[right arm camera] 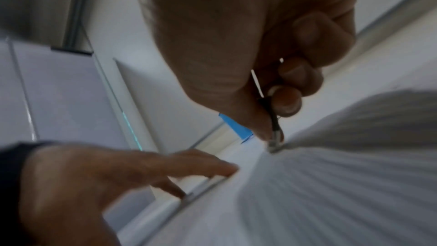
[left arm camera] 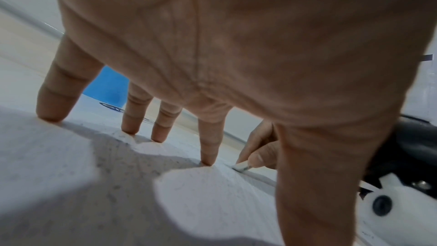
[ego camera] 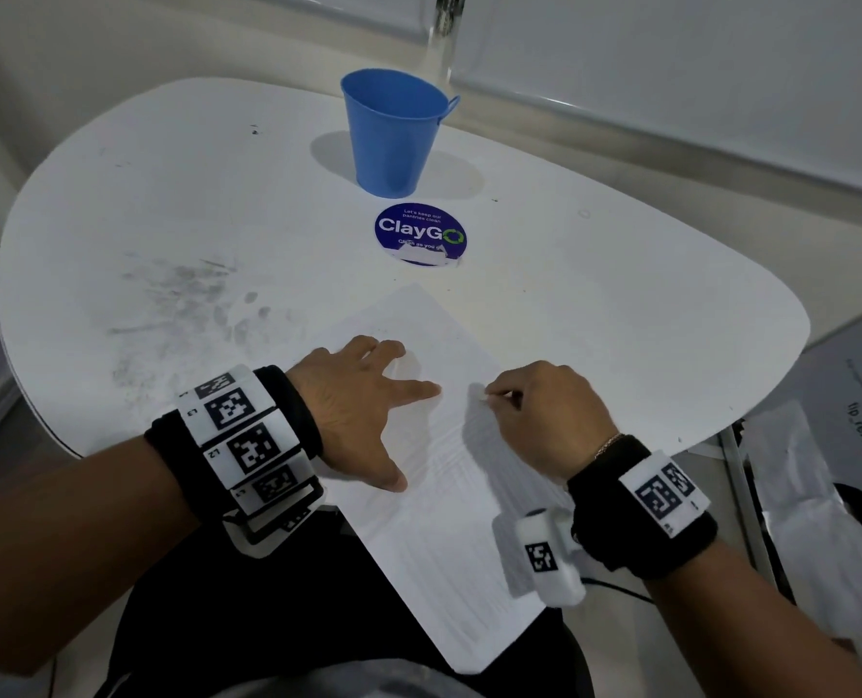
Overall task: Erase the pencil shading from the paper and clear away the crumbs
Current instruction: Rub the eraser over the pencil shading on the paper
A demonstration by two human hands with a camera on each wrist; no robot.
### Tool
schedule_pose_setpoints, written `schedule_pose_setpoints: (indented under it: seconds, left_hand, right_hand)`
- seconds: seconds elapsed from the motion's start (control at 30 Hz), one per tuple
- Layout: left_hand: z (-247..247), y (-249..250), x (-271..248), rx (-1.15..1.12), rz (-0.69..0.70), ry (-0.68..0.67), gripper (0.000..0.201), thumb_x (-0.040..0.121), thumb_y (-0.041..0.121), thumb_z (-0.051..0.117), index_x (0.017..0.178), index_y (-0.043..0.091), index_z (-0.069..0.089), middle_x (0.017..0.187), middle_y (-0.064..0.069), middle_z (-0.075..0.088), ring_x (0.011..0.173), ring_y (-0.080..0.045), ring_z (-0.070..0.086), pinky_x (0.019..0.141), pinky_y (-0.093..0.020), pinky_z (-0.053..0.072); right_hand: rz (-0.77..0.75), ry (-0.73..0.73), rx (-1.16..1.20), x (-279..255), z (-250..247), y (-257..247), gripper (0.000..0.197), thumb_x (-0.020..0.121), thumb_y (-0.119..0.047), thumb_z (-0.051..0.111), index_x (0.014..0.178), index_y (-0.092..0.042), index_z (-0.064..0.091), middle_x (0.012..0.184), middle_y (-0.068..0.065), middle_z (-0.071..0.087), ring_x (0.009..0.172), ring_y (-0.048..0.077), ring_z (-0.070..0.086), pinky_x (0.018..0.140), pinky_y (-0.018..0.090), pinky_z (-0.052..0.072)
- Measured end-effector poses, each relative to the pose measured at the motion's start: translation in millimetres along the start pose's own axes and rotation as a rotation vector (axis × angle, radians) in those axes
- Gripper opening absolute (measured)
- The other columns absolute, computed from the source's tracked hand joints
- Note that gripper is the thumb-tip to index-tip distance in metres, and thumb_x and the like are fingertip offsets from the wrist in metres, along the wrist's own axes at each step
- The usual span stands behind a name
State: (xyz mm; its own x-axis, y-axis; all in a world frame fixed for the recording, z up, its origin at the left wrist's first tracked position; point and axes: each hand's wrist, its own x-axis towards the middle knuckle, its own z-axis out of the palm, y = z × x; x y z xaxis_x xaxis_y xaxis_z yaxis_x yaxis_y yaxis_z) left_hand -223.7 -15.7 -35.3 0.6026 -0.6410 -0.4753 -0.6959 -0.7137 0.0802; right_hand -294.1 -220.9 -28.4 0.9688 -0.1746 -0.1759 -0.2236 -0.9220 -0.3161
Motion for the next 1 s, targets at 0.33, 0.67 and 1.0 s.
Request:
schedule_pose_setpoints:
  seconds: [0.33,0.67,1.0]
  left_hand:
    - [-1.1,0.1,0.8,0.001,0.002,-0.003,0.101,0.076,0.079,0.060,0.154,0.055,0.000,0.166,0.007,-0.010,0.153,-0.018,-0.007,0.118,-0.042,0.026]
    - [0.7,-1.1,1.1,-0.003,0.010,0.009,0.100,0.077,0.078,0.060,0.154,0.056,0.001,0.166,0.007,-0.010,0.153,-0.018,-0.007,0.115,-0.041,0.031]
    - [0.9,-1.1,1.3,0.005,0.003,0.016,0.101,0.076,0.079,0.060,0.154,0.056,0.000,0.166,0.008,-0.010,0.154,-0.017,-0.007,0.112,-0.040,0.033]
  right_hand:
    - [-0.052,-0.027,0.056,-3.7,4.9,-9.3,0.020,0.095,-0.024,0.057,0.094,-0.022,0.077,0.092,-0.006,0.075,0.087,0.020,0.067,0.080,0.035,0.054]
    - [-0.077,-0.053,0.102,-4.4,7.2,-11.2,0.019,0.094,-0.023,0.059,0.091,-0.019,0.077,0.085,-0.006,0.075,0.080,0.016,0.067,0.077,0.033,0.055]
    - [-0.123,-0.077,0.120,-7.3,10.0,-19.2,0.019,0.094,-0.023,0.059,0.096,-0.023,0.077,0.089,-0.009,0.075,0.081,0.014,0.067,0.077,0.030,0.053]
